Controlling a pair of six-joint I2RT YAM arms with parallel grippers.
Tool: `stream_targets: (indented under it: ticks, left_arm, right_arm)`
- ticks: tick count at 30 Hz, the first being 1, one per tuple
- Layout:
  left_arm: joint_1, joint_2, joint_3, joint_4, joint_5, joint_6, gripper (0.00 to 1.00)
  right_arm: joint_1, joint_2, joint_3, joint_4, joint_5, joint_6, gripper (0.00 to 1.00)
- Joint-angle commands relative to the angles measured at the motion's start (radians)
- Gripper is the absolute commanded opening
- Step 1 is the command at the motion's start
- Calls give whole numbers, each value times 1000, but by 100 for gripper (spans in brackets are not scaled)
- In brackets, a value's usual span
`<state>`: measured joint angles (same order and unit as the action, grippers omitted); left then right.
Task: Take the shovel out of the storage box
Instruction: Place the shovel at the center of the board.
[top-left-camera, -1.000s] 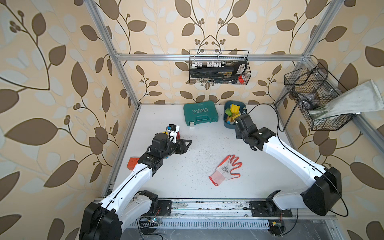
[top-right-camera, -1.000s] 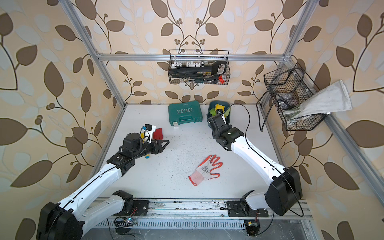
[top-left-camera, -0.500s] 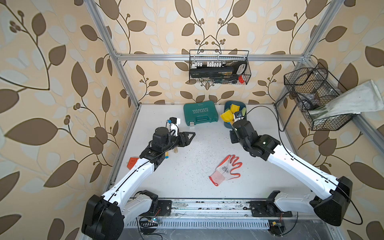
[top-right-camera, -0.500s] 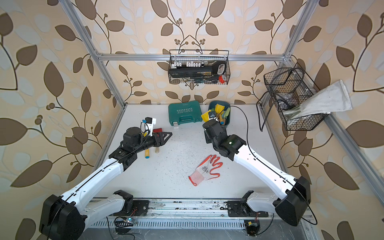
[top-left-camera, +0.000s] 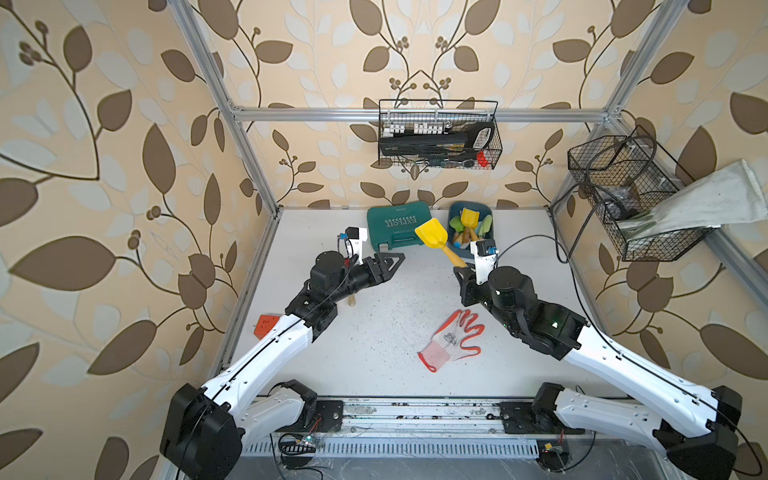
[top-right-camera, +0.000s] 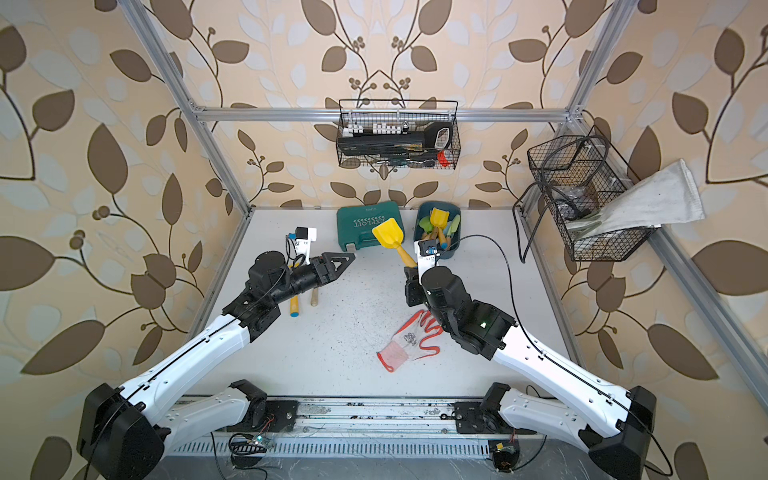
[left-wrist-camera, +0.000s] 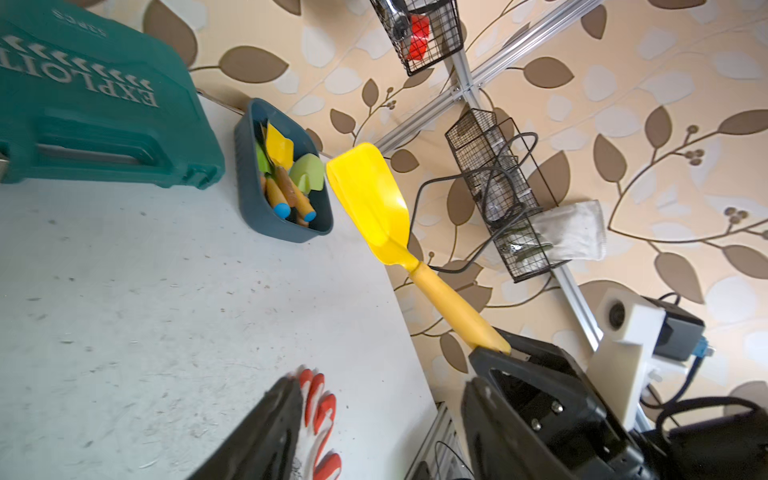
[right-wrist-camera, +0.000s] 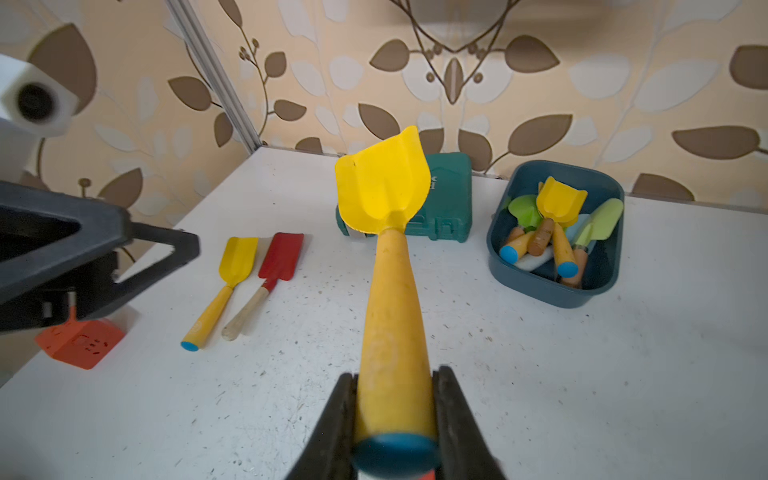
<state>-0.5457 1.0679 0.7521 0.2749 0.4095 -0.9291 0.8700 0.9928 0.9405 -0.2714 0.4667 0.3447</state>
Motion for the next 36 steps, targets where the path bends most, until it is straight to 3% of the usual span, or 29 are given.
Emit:
stream_targets:
  ticks: [1, 10, 25, 36]
  left_arm:
    - [-51, 10, 35, 79, -61, -48, 69]
    - [-100, 47, 36, 190, -103, -96, 70]
    - [-106, 108, 13, 386, -118, -194, 68]
    - [-120, 135, 42, 387, -94, -196, 55]
  right_arm:
    - [52, -32, -25, 142, 28, 10, 1]
    - [170, -7, -21, 238, 113, -22, 1]
    - [230, 36, -24, 281, 125, 2, 2]
    - [249, 78, -25, 307, 117, 10, 2]
